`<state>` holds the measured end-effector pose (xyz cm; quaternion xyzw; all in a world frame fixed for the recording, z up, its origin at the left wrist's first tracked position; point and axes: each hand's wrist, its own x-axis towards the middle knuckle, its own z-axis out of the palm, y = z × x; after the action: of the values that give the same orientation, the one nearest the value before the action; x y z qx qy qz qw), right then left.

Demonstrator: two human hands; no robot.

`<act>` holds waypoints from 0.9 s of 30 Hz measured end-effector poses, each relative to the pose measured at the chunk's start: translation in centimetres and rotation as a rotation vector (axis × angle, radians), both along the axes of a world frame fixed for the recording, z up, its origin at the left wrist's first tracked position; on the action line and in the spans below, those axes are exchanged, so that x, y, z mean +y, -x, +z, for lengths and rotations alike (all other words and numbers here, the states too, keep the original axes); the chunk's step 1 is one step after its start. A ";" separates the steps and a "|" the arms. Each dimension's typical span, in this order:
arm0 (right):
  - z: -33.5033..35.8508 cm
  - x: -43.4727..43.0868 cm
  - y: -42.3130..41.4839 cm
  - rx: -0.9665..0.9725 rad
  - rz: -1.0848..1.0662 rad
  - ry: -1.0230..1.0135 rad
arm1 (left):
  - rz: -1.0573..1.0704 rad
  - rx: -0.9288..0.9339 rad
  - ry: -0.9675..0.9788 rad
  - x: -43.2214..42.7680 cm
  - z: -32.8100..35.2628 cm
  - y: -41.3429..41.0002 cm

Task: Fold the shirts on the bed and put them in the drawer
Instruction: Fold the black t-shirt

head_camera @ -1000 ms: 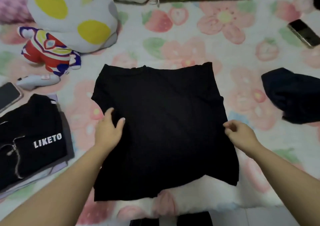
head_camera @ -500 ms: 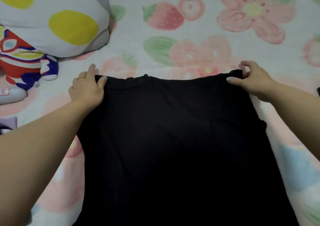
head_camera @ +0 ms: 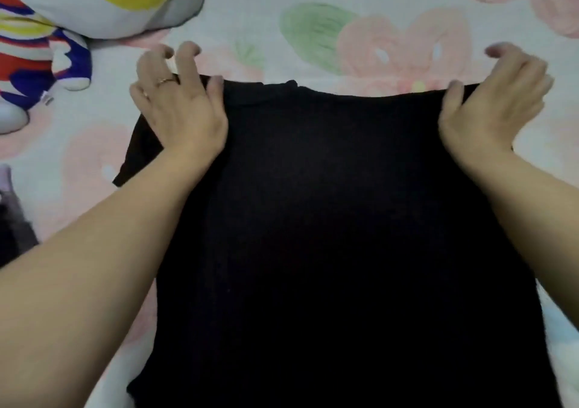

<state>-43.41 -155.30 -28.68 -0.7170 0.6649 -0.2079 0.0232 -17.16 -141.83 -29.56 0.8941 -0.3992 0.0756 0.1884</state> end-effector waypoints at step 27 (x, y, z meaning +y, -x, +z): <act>-3.8 18.8 16.1 0.355 0.333 -0.358 | 0.397 0.337 -0.260 21.7 -1.1 6.8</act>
<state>-59.47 -136.54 -32.49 -0.8259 0.5578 0.0481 0.0664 -23.95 -120.15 -30.65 0.9713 -0.1858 -0.0906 0.1174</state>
